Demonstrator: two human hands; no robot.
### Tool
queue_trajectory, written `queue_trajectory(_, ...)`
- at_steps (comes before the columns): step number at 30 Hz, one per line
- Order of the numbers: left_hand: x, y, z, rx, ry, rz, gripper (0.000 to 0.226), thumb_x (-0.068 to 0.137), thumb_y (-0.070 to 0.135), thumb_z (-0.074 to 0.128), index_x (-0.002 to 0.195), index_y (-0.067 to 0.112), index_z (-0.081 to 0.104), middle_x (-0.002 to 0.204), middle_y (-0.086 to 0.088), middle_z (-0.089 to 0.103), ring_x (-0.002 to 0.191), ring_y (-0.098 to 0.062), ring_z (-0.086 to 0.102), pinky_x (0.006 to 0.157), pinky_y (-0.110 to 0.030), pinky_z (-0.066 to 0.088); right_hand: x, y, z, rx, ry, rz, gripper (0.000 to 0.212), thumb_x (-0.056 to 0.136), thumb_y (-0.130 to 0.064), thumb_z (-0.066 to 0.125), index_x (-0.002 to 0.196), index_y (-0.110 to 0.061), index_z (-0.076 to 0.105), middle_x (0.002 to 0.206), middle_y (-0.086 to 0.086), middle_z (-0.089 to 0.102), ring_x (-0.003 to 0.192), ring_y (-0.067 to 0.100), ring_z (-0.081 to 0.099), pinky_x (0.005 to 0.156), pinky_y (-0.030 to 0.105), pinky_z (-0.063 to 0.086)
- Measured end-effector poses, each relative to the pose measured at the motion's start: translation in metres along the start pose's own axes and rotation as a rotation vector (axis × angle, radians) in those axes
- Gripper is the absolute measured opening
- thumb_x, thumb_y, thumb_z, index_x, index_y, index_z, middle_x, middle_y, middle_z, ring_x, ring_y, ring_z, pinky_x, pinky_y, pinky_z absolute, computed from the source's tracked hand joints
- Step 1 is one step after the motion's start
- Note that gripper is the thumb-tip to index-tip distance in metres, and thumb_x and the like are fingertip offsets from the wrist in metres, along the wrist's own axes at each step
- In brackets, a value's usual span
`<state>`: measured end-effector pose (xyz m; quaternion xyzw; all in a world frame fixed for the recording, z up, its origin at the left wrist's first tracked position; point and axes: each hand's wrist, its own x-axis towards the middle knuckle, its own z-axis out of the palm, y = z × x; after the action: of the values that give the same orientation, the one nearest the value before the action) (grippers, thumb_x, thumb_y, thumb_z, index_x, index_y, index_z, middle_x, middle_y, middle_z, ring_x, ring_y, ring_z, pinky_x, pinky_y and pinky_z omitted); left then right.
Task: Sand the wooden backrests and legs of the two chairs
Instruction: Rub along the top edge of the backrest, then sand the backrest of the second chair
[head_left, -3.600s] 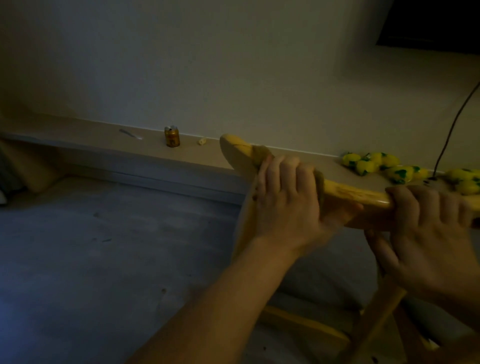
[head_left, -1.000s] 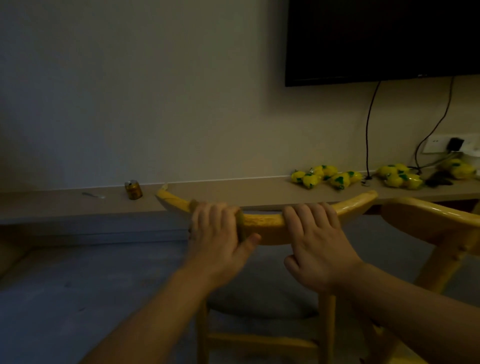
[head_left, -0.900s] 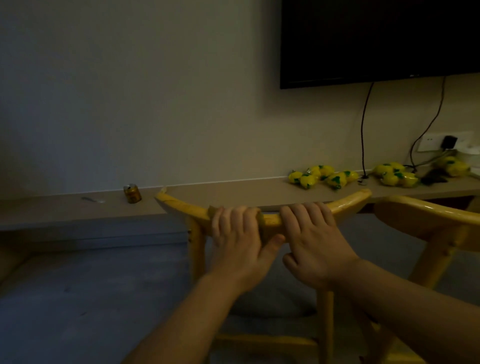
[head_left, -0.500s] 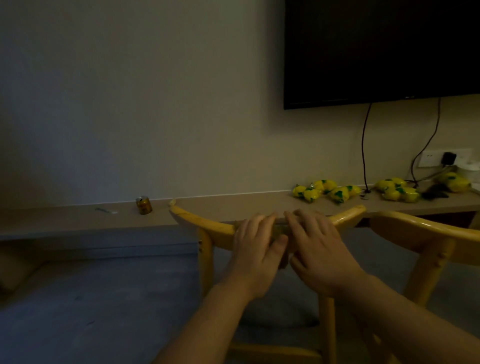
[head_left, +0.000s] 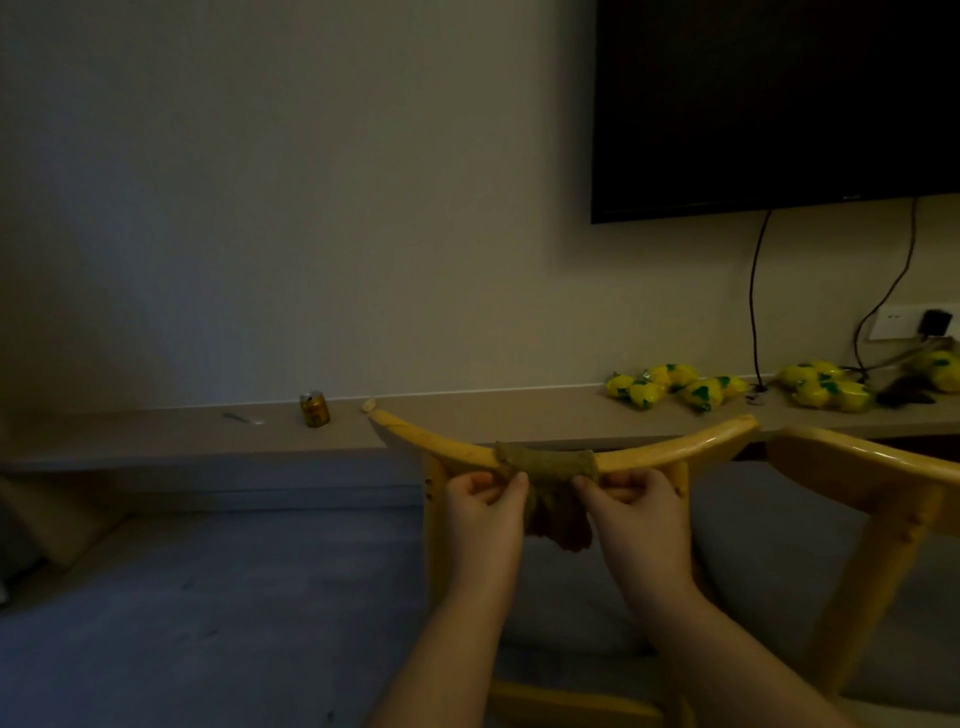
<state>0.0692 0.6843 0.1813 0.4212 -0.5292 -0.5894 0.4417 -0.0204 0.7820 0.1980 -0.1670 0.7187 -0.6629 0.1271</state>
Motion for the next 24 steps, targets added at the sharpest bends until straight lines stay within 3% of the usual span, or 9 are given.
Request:
queue_trajectory(3, 0.0, 0.003, 0.002, -0.088, -0.053, -0.011, 0.033, 0.083, 0.022, 0.082, 0.104, 0.027, 0.057, 0.101, -0.005, 0.075, 0.087, -0.014, 0.075, 0.069, -0.029, 0.059, 0.001, -0.008, -0.009, 0.117, -0.074, 0.084, 0.021, 0.085, -0.022, 0.081, 0.096, -0.008, 0.069, 0.085, 0.007, 0.073, 0.078, 0.017, 0.068, 0.06, 0.026, 0.05)
queue_trajectory(6, -0.008, 0.016, -0.003, -0.208, -0.153, 0.012, 0.035, 0.084, 0.018, 0.08, 0.109, 0.031, 0.061, 0.103, -0.005, 0.077, 0.093, -0.02, 0.075, 0.077, -0.04, 0.062, -0.002, -0.025, -0.027, 0.15, -0.174, 0.059, 0.015, 0.089, -0.011, 0.075, 0.088, 0.003, 0.071, 0.076, 0.012, 0.068, 0.063, 0.01, 0.062, 0.045, 0.015, 0.044)
queue_trajectory(9, -0.02, 0.044, -0.007, -0.297, -0.262, 0.05, 0.037, 0.093, 0.003, 0.069, 0.12, 0.028, 0.062, 0.096, -0.01, 0.077, 0.09, -0.026, 0.075, 0.073, -0.04, 0.061, -0.005, -0.05, -0.04, 0.179, -0.257, -0.016, 0.01, 0.09, -0.003, 0.071, 0.082, 0.002, 0.068, 0.064, 0.005, 0.06, 0.05, 0.002, 0.054, 0.044, 0.013, 0.042)
queue_trajectory(13, -0.042, 0.085, -0.012, -0.364, -0.382, 0.046, 0.032, 0.097, -0.001, 0.062, 0.121, 0.02, 0.066, 0.098, -0.018, 0.074, 0.087, -0.027, 0.074, 0.069, -0.036, 0.061, -0.013, -0.082, -0.056, 0.273, -0.34, -0.071, 0.011, 0.092, -0.007, 0.069, 0.082, -0.012, 0.068, 0.066, -0.002, 0.063, 0.064, 0.009, 0.058, 0.056, 0.022, 0.045)
queue_trajectory(17, -0.066, 0.103, -0.021, -0.211, -0.521, 0.123, 0.038, 0.088, -0.003, 0.073, 0.118, 0.02, 0.073, 0.103, -0.009, 0.078, 0.095, -0.024, 0.076, 0.077, -0.037, 0.062, -0.03, -0.096, -0.088, 0.315, -0.338, -0.136, 0.014, 0.088, -0.008, 0.074, 0.086, -0.021, 0.069, 0.076, -0.003, 0.07, 0.07, 0.009, 0.067, 0.06, 0.025, 0.05)
queue_trajectory(19, -0.074, 0.112, -0.019, -0.044, -0.539, 0.206, 0.032, 0.084, 0.0, 0.078, 0.106, 0.024, 0.077, 0.098, -0.008, 0.078, 0.091, -0.022, 0.076, 0.074, -0.033, 0.063, -0.037, -0.1, -0.108, 0.319, -0.336, -0.176, 0.023, 0.087, -0.004, 0.075, 0.091, -0.027, 0.074, 0.082, 0.001, 0.073, 0.072, 0.01, 0.07, 0.06, 0.024, 0.053)
queue_trajectory(21, -0.081, 0.12, -0.011, 0.09, -0.542, 0.299, 0.02, 0.083, 0.007, 0.082, 0.093, 0.024, 0.079, 0.088, -0.009, 0.078, 0.079, -0.017, 0.074, 0.066, -0.026, 0.058, -0.043, -0.107, -0.128, 0.221, -0.33, -0.25, 0.03, 0.09, -0.001, 0.071, 0.104, -0.027, 0.076, 0.09, 0.008, 0.073, 0.082, 0.016, 0.072, 0.068, 0.029, 0.057)
queue_trajectory(23, -0.084, 0.129, -0.001, 0.176, -0.551, 0.372, 0.012, 0.083, 0.014, 0.084, 0.087, 0.023, 0.078, 0.088, -0.015, 0.075, 0.075, -0.014, 0.068, 0.068, -0.027, 0.054, -0.043, -0.117, -0.144, 0.076, -0.294, -0.321, 0.03, 0.093, -0.002, 0.068, 0.114, -0.022, 0.074, 0.096, 0.009, 0.075, 0.09, 0.02, 0.073, 0.076, 0.035, 0.06)
queue_trajectory(24, -0.086, 0.133, 0.005, 0.187, -0.576, 0.398, 0.01, 0.083, 0.016, 0.084, 0.085, 0.022, 0.077, 0.087, -0.017, 0.074, 0.075, -0.013, 0.066, 0.07, -0.027, 0.053, -0.044, -0.122, -0.154, 0.01, -0.273, -0.356, 0.026, 0.094, -0.005, 0.068, 0.112, -0.022, 0.075, 0.096, 0.005, 0.076, 0.091, 0.017, 0.073, 0.077, 0.032, 0.061)
